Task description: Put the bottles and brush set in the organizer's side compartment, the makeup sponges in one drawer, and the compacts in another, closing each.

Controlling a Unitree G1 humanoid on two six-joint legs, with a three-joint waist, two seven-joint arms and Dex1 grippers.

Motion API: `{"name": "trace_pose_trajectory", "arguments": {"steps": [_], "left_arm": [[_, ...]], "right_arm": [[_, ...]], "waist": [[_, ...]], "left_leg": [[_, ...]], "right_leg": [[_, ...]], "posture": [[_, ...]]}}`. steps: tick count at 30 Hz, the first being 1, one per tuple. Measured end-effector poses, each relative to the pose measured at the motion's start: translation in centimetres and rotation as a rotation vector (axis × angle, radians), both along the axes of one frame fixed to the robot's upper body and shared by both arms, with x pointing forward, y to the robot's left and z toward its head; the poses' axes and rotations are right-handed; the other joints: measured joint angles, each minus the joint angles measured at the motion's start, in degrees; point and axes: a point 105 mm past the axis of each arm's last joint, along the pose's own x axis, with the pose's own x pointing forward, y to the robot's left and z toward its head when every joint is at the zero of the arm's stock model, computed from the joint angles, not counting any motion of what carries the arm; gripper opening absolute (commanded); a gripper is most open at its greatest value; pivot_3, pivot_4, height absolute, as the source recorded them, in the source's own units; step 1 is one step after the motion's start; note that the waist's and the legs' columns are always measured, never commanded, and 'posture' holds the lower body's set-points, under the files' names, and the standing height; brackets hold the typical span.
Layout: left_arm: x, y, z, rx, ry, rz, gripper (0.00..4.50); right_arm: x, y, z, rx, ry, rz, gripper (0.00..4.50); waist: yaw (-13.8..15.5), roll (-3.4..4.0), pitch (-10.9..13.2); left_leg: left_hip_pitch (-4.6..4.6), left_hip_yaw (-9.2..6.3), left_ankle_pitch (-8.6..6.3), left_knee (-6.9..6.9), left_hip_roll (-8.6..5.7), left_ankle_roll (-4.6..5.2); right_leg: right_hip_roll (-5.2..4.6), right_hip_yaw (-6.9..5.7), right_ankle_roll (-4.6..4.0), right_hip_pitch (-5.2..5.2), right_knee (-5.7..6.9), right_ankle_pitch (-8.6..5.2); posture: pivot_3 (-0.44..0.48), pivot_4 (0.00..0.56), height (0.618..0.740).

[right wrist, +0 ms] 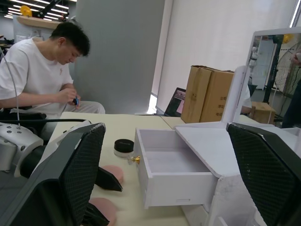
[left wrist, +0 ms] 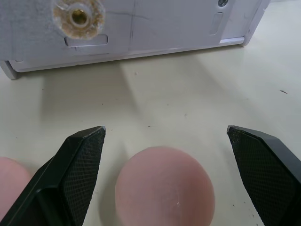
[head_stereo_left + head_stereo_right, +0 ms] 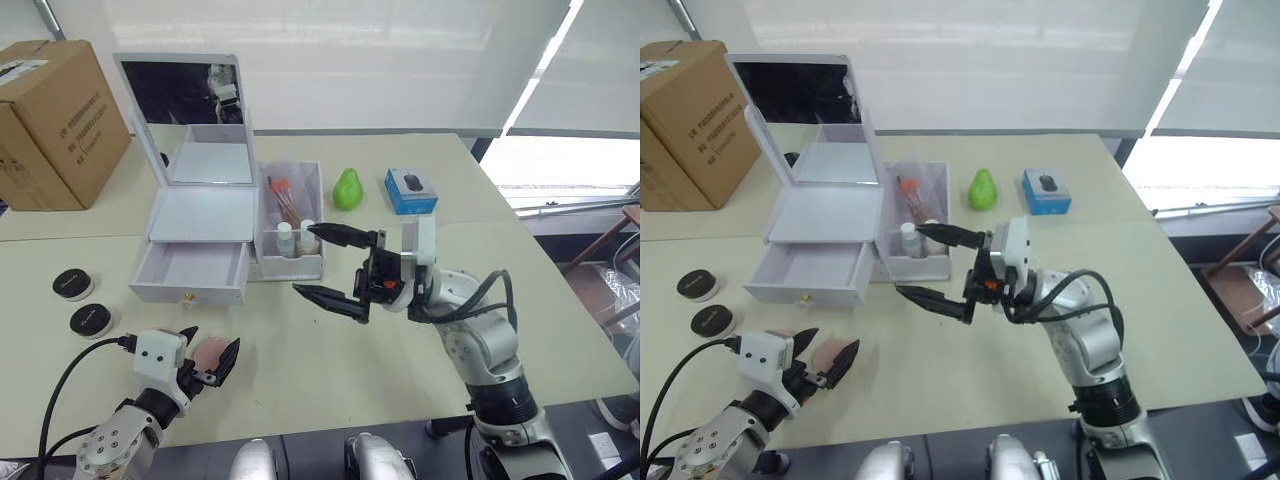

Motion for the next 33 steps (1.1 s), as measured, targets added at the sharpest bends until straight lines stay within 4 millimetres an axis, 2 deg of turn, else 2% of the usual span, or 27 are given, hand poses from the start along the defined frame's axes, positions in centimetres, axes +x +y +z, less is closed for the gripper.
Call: {"name": "trace_pose_trajectory", "arguments": {"steps": [8, 27, 33], "left_arm": [[-0.5, 0.3, -0.7, -0.011, 0.004, 0.013, 4.44], [-1.4, 1.0, -2.8, -0.047, 0.023, 0.035, 4.44], [-1.4, 1.1, -3.2, 0.024, 0.005, -0.003, 4.44]], "right_arm": [[0.2, 0.3, 0.8, 0.001, -0.033, 0.008, 4.50], [0.6, 0.1, 0.1, -0.041, -0.019, -0.005, 4.50], [0.7, 0.1, -0.1, -0.052, -0.008, -0.009, 4.50]], "waist": [[0.03, 0.01, 0.00], [0.06, 0.13, -0.05], [0.14, 0.23, -0.09]], "left_leg": [[0.01, -0.01, 0.00, 0.00, 0.00, 0.00], [0.01, -0.01, 0.00, 0.00, 0.00, 0.00], [0.03, 0.00, -0.01, 0.00, 0.00, -0.01]], "right_leg": [[0.01, 0.00, -0.01, -0.01, 0.00, 0.00], [-0.01, -0.01, -0.01, -0.01, 0.00, -0.01], [-0.01, -0.01, -0.01, -0.02, 0.00, -0.01]], "posture": [[0.000, 0.150, 0.729], [0.000, 0.150, 0.729], [0.000, 0.150, 0.729]]}}
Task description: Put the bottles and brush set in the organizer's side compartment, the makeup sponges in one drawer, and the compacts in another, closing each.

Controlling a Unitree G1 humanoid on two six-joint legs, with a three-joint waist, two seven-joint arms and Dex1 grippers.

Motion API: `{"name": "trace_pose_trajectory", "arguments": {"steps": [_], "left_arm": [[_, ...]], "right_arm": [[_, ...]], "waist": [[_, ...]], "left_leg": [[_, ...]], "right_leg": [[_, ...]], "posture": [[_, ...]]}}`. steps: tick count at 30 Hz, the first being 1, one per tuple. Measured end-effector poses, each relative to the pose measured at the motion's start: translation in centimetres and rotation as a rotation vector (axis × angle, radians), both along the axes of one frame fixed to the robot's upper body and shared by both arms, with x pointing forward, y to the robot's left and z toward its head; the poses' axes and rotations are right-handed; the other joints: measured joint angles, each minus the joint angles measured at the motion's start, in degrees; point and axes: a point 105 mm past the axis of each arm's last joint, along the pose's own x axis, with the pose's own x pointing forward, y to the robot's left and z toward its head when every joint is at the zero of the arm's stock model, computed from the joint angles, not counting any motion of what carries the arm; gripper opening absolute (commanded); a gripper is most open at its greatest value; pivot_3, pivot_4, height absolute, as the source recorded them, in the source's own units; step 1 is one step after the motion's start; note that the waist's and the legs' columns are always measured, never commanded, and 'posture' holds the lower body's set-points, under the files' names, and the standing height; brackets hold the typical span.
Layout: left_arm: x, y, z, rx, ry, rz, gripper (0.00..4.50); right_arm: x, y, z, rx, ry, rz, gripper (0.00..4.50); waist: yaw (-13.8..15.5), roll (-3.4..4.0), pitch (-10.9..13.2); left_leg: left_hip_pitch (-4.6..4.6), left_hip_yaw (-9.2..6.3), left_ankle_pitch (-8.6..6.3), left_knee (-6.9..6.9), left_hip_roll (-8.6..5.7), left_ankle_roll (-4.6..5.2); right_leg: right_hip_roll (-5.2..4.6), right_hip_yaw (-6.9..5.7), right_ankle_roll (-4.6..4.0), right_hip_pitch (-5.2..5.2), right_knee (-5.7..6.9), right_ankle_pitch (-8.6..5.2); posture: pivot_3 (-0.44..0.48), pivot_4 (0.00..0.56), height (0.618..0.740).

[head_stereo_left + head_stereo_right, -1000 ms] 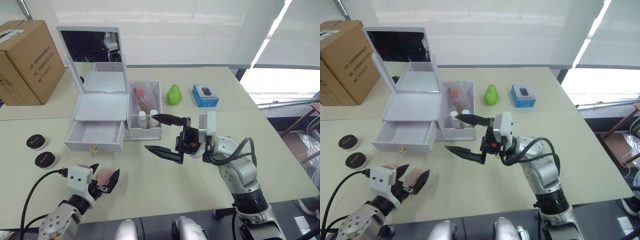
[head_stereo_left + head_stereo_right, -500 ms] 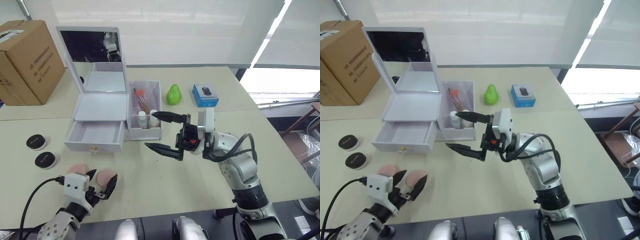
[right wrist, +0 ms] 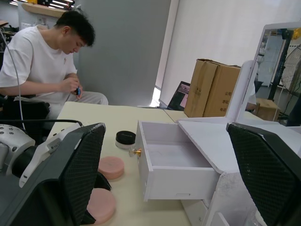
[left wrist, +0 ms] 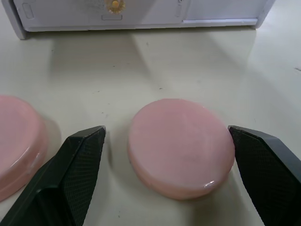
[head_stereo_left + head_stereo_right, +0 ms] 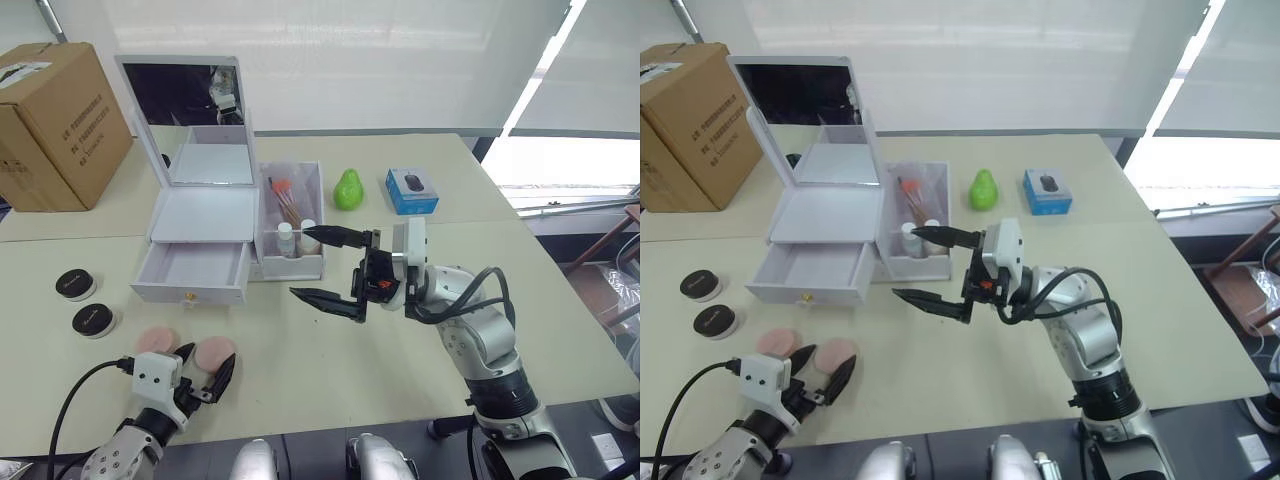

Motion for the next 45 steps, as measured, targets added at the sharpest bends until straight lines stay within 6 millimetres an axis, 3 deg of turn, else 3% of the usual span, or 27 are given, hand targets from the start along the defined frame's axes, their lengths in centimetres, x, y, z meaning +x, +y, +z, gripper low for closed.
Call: {"name": "trace_pose_trajectory", "arguments": {"steps": [3, 6, 15, 23, 26, 28, 30, 34, 37, 41, 45], "left_arm": [[0.0, 0.1, -0.2, 0.014, -0.009, -0.002, 3.86], [0.2, 0.5, -0.1, 0.024, -0.019, 0.007, 2.99], [0.6, 0.1, 0.7, -0.035, -0.077, 0.014, 2.97], [-0.4, 3.7, 5.8, 0.022, -0.200, 0.052, 2.97], [-1.2, 7.2, 7.5, 0.099, -0.154, 0.072, 2.97], [-0.8, 9.6, 10.0, 0.134, -0.188, 0.109, 2.97], [-0.1, 10.7, 12.4, 0.149, -0.231, 0.103, 2.97], [2.1, 9.7, 16.0, 0.159, -0.276, -0.028, 2.97], [3.8, 7.9, 17.4, 0.106, -0.310, -0.111, 2.97], [5.9, 5.9, 16.7, 0.061, -0.276, -0.190, 2.97], [6.8, 5.5, 14.6, 0.070, -0.200, -0.203, 2.97]], "right_arm": [[0.0, 0.0, 0.0, -0.001, 0.001, 0.000, 4.50], [0.0, 0.0, 0.0, -0.002, 0.003, 0.000, 4.50], [0.0, -0.1, -0.2, -0.014, 0.002, -0.001, 4.50], [0.0, -0.1, -0.3, -0.020, 0.005, -0.002, 4.50], [0.0, -0.1, -0.4, -0.026, 0.004, -0.003, 4.50], [0.0, -0.1, -0.5, -0.030, 0.002, -0.003, 4.50], [0.0, 0.0, -0.5, -0.033, 0.001, 0.000, 4.50], [-0.1, 0.3, -0.6, -0.038, 0.000, 0.010, 4.50], [-0.1, 0.4, -0.6, -0.041, 0.000, 0.012, 4.50], [-0.1, 0.6, -0.8, -0.046, 0.000, 0.008, 4.50], [0.1, 0.6, -0.8, -0.048, -0.002, -0.006, 4.50]], "waist": [[0.00, 0.03, 0.00], [0.00, 0.04, 0.00], [0.06, -0.04, 0.00], [-0.18, -0.08, 0.01], [-0.21, -0.18, 0.05], [0.08, -0.13, 0.10], [0.52, -0.15, 0.10], [0.89, -0.15, 0.12], [0.88, -0.14, 0.12], [0.57, -0.15, 0.11], [-0.17, -0.17, 0.10]], "left_leg": [[0.00, 0.00, 0.00, 0.00, 0.00, 0.00], [0.00, 0.01, 0.00, 0.00, 0.00, 0.00], [-0.04, 0.00, 0.00, 0.00, 0.01, 0.00], [-0.04, 0.02, 0.00, 0.00, 0.03, 0.00], [0.01, -0.01, 0.00, -0.01, 0.08, 0.00], [0.07, 0.00, 0.00, -0.01, 0.08, -0.01], [0.07, 0.02, -0.01, -0.01, 0.08, -0.02], [0.06, 0.11, -0.01, -0.02, 0.08, -0.02], [0.03, 0.11, 0.00, -0.05, 0.08, -0.01], [0.06, 0.09, 0.01, -0.05, 0.07, 0.00], [0.06, 0.07, 0.01, -0.10, 0.08, 0.00]], "right_leg": [[0.00, 0.00, 0.00, 0.00, 0.00, 0.00], [-0.01, 0.00, 0.00, 0.01, -0.01, 0.00], [0.01, -0.01, 0.00, 0.00, 0.01, 0.00], [0.01, 0.00, -0.01, -0.03, 0.01, -0.01], [0.05, -0.08, -0.09, -0.09, 0.03, -0.06], [-0.02, -0.17, -0.09, -0.20, 0.01, -0.07], [-0.05, -0.17, -0.09, -0.17, -0.03, -0.07], [-0.08, -0.16, -0.10, -0.17, -0.01, -0.06], [-0.03, -0.14, -0.12, -0.04, 0.06, -0.04], [0.05, -0.09, -0.22, -0.02, 0.09, 0.03], [0.10, -0.07, -0.23, -0.05, 0.09, 0.04]], "posture": [[0.000, 0.150, 0.729], [0.000, 0.150, 0.729], [0.000, 0.150, 0.729], [0.000, 0.150, 0.729], [0.000, 0.150, 0.729], [0.000, 0.150, 0.729], [0.000, 0.150, 0.729], [0.000, 0.150, 0.729], [0.000, 0.150, 0.729], [0.000, 0.150, 0.729], [0.000, 0.150, 0.729]]}}
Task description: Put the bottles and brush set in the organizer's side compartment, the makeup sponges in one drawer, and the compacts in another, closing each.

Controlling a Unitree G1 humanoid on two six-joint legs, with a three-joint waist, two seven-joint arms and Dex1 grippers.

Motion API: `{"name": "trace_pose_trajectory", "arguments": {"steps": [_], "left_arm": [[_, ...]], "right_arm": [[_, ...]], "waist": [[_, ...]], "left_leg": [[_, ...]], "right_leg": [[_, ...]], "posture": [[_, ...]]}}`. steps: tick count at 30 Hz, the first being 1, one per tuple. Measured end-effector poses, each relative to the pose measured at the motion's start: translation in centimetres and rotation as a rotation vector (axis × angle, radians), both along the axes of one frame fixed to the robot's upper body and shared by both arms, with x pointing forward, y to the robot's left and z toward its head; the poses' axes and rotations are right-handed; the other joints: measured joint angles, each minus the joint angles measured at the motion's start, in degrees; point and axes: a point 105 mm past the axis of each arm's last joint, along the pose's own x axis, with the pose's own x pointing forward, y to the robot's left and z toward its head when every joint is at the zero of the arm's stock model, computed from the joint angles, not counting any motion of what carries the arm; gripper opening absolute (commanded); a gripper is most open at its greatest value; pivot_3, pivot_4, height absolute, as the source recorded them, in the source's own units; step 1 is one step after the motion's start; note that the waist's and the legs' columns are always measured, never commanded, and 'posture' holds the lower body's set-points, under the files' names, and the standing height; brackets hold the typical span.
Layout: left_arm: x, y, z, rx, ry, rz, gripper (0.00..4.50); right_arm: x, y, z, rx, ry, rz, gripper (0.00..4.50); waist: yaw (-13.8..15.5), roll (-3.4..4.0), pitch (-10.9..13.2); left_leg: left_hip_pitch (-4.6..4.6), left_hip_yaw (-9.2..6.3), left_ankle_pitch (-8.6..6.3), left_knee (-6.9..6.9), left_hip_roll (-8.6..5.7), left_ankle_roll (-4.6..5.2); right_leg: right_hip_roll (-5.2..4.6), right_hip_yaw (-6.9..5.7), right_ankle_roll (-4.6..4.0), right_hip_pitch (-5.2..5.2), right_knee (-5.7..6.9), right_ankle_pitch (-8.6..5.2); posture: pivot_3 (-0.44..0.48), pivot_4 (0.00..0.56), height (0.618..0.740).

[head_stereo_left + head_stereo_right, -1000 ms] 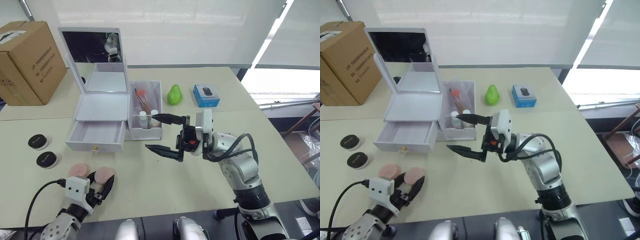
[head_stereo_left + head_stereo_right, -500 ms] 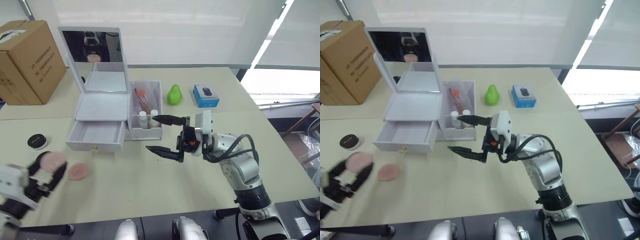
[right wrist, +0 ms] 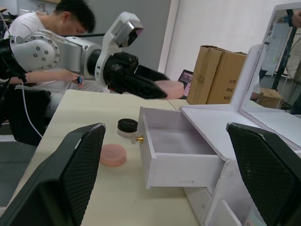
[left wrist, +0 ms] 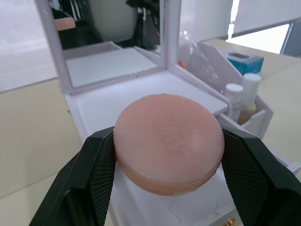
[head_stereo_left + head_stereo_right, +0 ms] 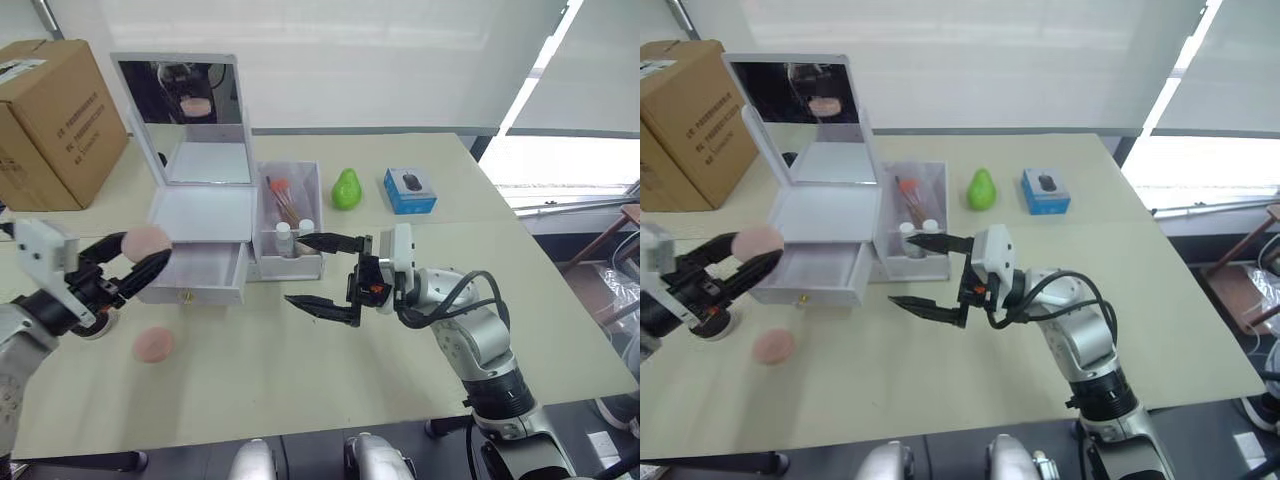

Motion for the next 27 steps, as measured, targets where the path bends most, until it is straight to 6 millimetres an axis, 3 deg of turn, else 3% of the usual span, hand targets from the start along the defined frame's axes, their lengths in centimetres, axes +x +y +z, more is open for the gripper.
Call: {"name": "trace_pose_trajectory", "arguments": {"steps": [16, 21, 27], "left_arm": [[0.5, 0.3, -1.5, 0.007, 0.064, 0.028, 2.97], [0.7, 0.6, -1.8, 0.002, 0.066, 0.051, 4.48], [0.7, 0.9, -1.8, -0.013, 0.062, 0.062, 4.48]], "right_arm": [[0.1, -0.1, 0.1, 0.001, -0.007, -0.033, 4.50], [0.2, -0.3, 0.0, -0.005, -0.003, -0.040, 4.50], [0.2, -0.3, -0.1, -0.009, -0.002, -0.043, 4.50]], "waist": [[0.12, -0.01, 0.00], [0.15, -0.02, -0.01], [0.13, -0.02, -0.01]], "left_leg": [[-0.01, 0.02, 0.00, -0.02, -0.01, 0.00], [-0.01, 0.02, 0.00, -0.02, -0.01, 0.00], [-0.01, 0.02, 0.00, -0.02, -0.01, 0.00]], "right_leg": [[-0.05, 0.00, 0.04, 0.02, -0.02, -0.01], [-0.05, 0.00, 0.05, 0.02, -0.02, -0.01], [-0.05, 0.00, 0.05, 0.02, -0.02, -0.01]], "posture": [[0.000, 0.150, 0.729], [0.000, 0.150, 0.729], [0.000, 0.150, 0.729]]}}
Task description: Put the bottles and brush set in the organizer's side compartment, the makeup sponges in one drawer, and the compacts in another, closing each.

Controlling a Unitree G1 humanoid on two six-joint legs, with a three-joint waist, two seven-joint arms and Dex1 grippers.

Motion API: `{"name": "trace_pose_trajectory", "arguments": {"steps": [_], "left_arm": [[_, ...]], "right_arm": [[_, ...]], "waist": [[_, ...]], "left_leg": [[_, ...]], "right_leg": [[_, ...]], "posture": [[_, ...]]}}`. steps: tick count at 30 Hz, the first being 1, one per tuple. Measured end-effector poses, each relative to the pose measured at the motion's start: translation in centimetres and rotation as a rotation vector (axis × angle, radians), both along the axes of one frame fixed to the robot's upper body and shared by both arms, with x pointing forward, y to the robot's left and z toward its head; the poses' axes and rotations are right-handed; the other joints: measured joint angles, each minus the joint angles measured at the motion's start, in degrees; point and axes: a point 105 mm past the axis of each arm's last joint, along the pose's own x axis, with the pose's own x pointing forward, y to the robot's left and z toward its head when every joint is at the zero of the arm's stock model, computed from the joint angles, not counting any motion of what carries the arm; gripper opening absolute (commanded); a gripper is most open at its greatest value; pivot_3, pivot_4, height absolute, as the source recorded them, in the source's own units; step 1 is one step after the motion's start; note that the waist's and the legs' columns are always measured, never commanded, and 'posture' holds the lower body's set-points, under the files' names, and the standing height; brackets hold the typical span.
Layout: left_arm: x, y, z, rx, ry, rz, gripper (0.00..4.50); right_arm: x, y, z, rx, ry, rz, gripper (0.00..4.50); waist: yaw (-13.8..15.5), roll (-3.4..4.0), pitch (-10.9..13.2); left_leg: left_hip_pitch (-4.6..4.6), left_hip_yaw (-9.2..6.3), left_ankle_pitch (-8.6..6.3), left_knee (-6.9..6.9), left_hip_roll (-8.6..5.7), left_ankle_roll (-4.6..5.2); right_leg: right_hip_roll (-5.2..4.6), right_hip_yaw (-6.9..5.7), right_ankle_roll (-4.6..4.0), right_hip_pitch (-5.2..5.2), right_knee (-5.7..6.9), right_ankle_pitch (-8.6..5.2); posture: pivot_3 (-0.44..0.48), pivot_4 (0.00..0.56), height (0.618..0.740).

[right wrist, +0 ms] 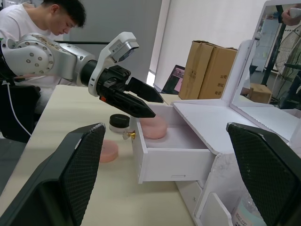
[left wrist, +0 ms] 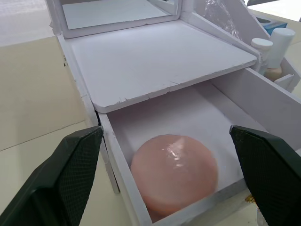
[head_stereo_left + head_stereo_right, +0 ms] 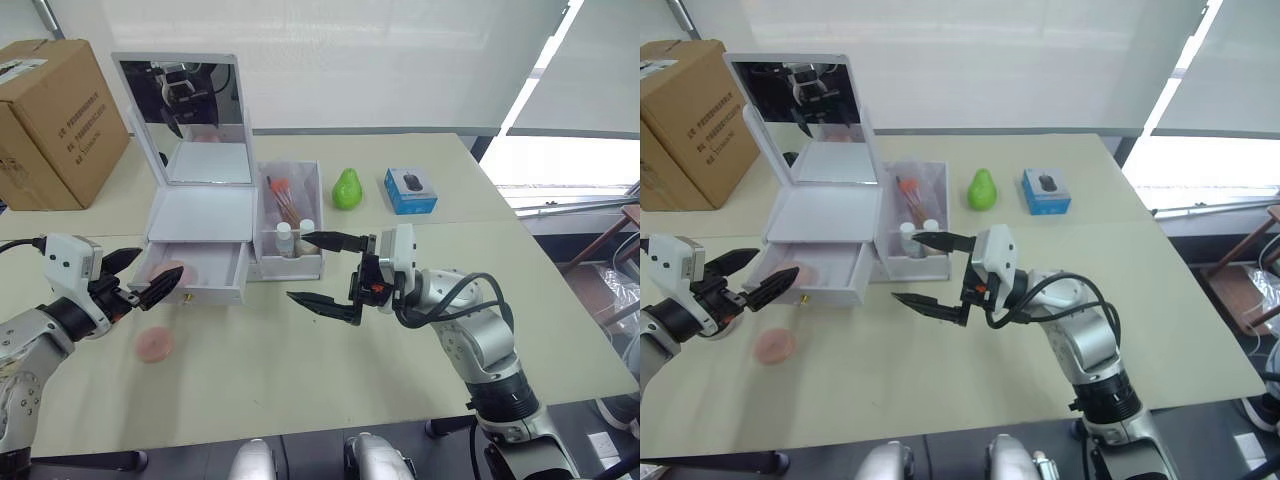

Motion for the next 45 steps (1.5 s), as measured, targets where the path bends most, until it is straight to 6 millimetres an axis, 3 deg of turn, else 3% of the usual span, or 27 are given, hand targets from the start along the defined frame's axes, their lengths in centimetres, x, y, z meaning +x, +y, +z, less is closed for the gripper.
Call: {"name": "trace_pose_trajectory", "arguments": {"steps": [5, 9, 16, 19, 24, 27, 32, 37, 42, 45], "left_arm": [[-0.5, 0.6, 1.6, -0.044, -0.053, -0.007, 4.48], [-2.0, 3.0, 3.1, -0.092, -0.082, 0.016, 4.48], [-7.3, 13.5, 0.2, -0.005, 0.134, 0.252, 4.48], [-10.0, 18.6, -1.1, 0.067, 0.196, 0.417, 4.48], [-12.1, 23.8, -0.9, 0.162, 0.161, 0.644, 4.48], [-12.1, 24.6, -0.7, 0.180, 0.126, 0.681, 4.48], [-10.8, 23.8, -1.5, 0.177, 0.133, 0.622, 4.48], [-10.0, 22.2, -3.0, 0.161, 0.123, 0.542, 4.48], [-8.9, 16.3, -6.1, 0.019, 0.076, 0.394, 4.48], [-8.5, 11.5, -5.9, -0.043, 0.004, 0.345, 4.48]], "right_arm": [[0.2, -0.3, 0.0, -0.003, 0.002, -0.016, 4.50], [1.3, -3.1, -0.8, -0.024, 0.034, -0.132, 4.50], [1.2, -12.1, -3.5, -0.134, 0.198, -0.374, 4.50], [0.3, -17.5, -4.6, -0.171, 0.269, -0.533, 4.50], [-1.4, -25.0, -6.1, -0.185, 0.338, -0.775, 4.50], [-2.0, -27.1, -7.0, -0.197, 0.353, -0.846, 4.50], [-1.7, -26.8, -6.5, -0.178, 0.317, -0.851, 4.50], [-0.2, -24.1, -5.3, -0.157, 0.255, -0.783, 4.50], [1.6, -18.4, -1.9, -0.143, 0.147, -0.614, 4.50], [2.3, -13.1, 1.5, -0.039, 0.071, -0.452, 4.50]], "waist": [[0.00, -0.02, -0.01], [-0.05, -0.03, -0.01], [0.13, -0.02, 0.02], [0.71, -0.11, 0.05], [1.41, -0.42, 0.15], [1.37, -0.34, 0.17], [1.14, -0.31, 0.17], [0.66, -0.08, 0.11], [0.29, -0.24, 0.07], [0.07, -0.39, 0.08]], "left_leg": [[-0.01, 0.00, 0.00, 0.00, 0.00, 0.00], [0.00, 0.02, 0.00, 0.01, 0.00, 0.00], [0.15, 0.04, -0.02, -0.10, 0.00, -0.02], [0.16, 0.11, -0.28, -0.13, -0.02, -0.46], [0.13, 0.50, -0.45, -0.38, -0.04, -0.74], [0.12, 0.72, -0.46, -0.45, 0.00, -0.75], [0.15, 0.69, -0.45, -0.45, 0.11, -0.75], [0.14, 0.73, -0.43, -0.40, 0.09, -0.71], [0.10, 0.72, -0.35, -0.31, 0.13, -0.58], [0.08, 0.68, -0.21, -0.20, 0.18, -0.35]], "right_leg": [[0.00, 0.00, 0.00, 0.00, -0.01, 0.00], [-0.02, 0.00, -0.01, -0.01, -0.02, -0.01], [-0.10, -0.07, -0.03, -0.22, -0.12, -0.12], [-0.25, -0.10, -0.03, -0.22, -0.24, -0.14], [-0.90, -0.65, -0.02, -0.32, -0.26, -0.15], [-1.18, -1.06, 0.00, -0.32, -0.24, -0.14], [-1.35, -1.70, 0.03, -0.24, -0.11, -0.12], [-1.37, -1.68, 0.09, -0.05, -0.06, -0.08], [-1.33, -1.67, 0.14, -0.03, 0.00, -0.04], [-1.27, -1.60, 0.17, 0.04, -0.04, 0.02]], "posture": [[0.000, 0.150, 0.729], [0.000, 0.150, 0.729], [0.000, 0.150, 0.729], [0.000, 0.150, 0.729], [0.000, 0.150, 0.729], [0.000, 0.150, 0.729], [0.000, 0.150, 0.729], [0.000, 0.150, 0.729], [0.000, 0.150, 0.729], [0.000, 0.150, 0.729]]}}
